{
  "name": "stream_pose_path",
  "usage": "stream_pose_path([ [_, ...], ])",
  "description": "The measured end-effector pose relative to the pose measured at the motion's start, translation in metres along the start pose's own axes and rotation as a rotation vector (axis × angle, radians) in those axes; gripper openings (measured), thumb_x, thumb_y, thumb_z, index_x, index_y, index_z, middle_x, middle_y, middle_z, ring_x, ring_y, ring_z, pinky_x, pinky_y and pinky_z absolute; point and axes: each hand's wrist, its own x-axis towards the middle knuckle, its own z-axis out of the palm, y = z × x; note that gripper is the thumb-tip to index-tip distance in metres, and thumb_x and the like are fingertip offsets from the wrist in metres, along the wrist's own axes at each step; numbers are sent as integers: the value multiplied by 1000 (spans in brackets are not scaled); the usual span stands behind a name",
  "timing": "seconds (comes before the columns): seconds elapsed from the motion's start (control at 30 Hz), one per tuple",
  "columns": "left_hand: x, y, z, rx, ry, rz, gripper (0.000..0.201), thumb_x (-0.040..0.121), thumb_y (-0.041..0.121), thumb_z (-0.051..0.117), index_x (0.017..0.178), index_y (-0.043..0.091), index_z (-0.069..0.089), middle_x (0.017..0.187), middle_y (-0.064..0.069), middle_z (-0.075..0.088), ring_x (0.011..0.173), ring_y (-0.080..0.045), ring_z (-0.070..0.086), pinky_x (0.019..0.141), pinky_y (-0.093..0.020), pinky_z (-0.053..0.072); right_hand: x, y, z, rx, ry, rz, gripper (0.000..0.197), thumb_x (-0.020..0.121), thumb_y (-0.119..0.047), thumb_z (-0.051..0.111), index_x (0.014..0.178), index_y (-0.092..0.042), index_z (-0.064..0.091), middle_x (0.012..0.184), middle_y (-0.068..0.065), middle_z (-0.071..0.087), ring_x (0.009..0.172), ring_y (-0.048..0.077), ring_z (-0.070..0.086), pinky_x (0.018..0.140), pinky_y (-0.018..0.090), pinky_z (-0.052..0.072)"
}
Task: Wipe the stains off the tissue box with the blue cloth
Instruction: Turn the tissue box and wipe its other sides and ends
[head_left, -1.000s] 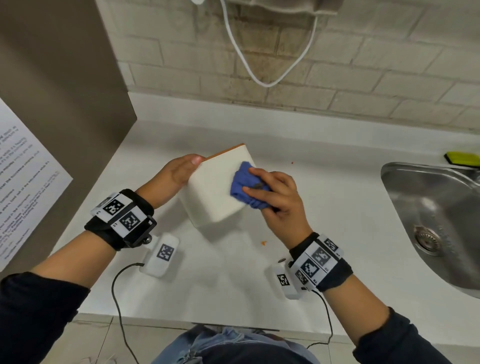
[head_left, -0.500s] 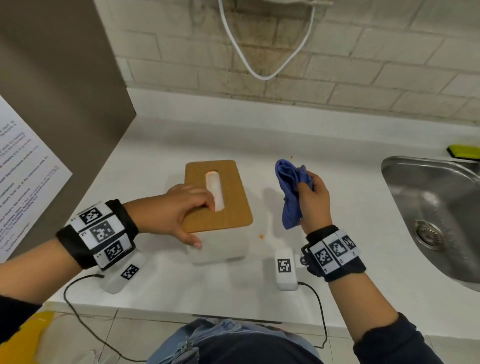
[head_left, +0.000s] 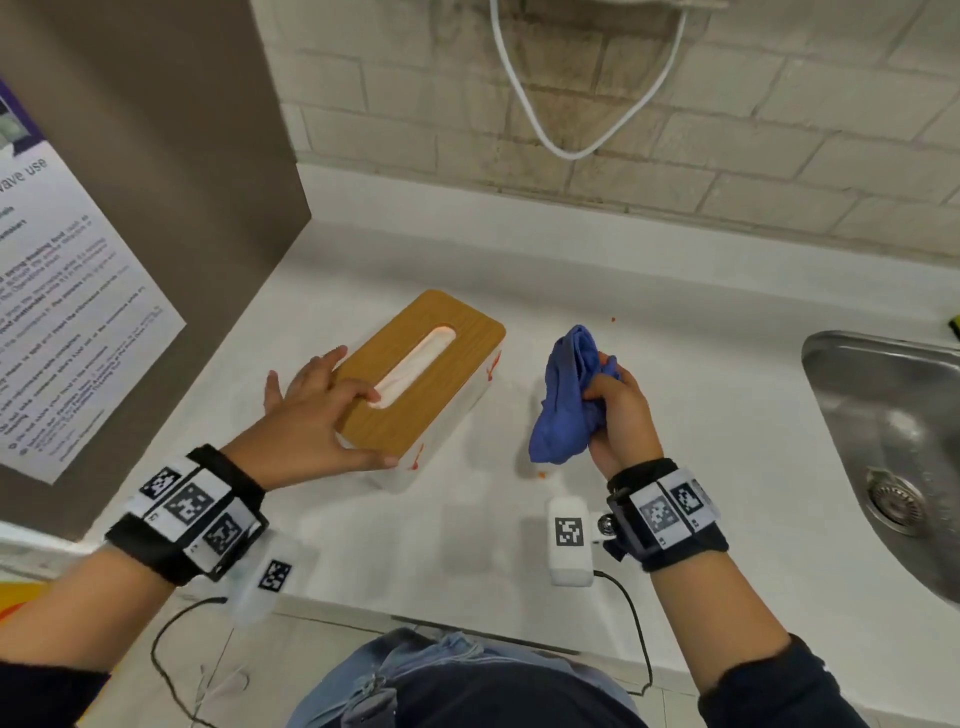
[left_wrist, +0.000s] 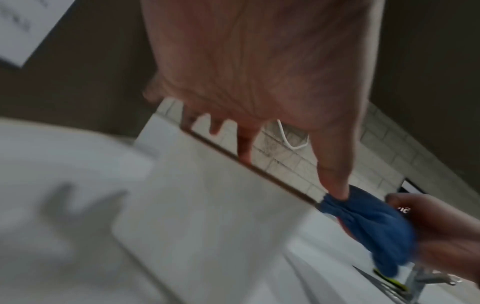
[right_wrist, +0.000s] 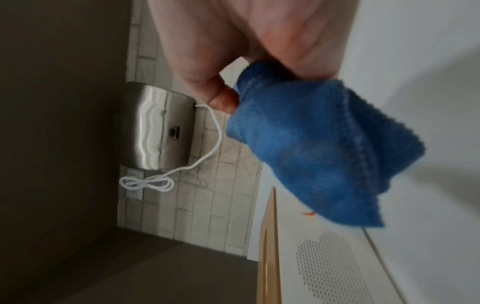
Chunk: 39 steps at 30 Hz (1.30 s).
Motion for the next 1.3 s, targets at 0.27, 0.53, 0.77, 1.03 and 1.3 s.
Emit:
stream_pose_path([
  [0.27, 1, 23, 44, 9, 310, -150, 103, 49, 82, 55, 132, 26, 31, 146, -21, 29, 135, -39, 24, 109, -59, 19, -11, 6, 6, 199, -106, 104, 21, 94, -12, 39, 91, -13, 60, 58, -2, 65, 60, 13, 63, 54, 21, 53],
  [0.53, 18, -13, 10, -661, 154, -80, 56, 63, 70, 56, 114, 50, 44, 120, 3, 58, 108, -14, 56, 101, -41, 42, -15, 36, 38, -570, -16, -417, 25, 90, -17, 51, 113, -21, 57, 86, -10, 62, 83, 6, 60, 80, 25, 48],
  [0.77, 26, -25, -1, -898, -41, -49, 59, 61, 78, 54, 114, 53, 45, 112, -2, 60, 105, -12, 57, 91, -28, 39, -24, 83, 103, -807, -238, -755, 53, 81, -12, 50, 134, -16, 43, 125, 11, 47, 113, 1, 32, 102, 4, 16],
  [1.03, 36, -35, -3, -978, -109, -4, 87, 64, 86, 42, 138, 40, 34, 151, 12, 35, 138, -1, 30, 117, -30, 19, -6, 95, 119, -933, -517, -854, 46, 88, -10, 49, 134, -7, 43, 144, 13, 39, 136, 12, 23, 116, 25, 4],
  [1.3, 43, -41, -6, -1002, -161, 6, 91, 66, 80, 46, 143, 35, 29, 152, 11, 31, 138, -3, 29, 114, -26, 18, -4, 88, 117, -1019, -868, -1010, 34, 82, -13, 47, 114, -5, 57, 129, 22, 56, 127, 23, 34, 112, 22, 7],
])
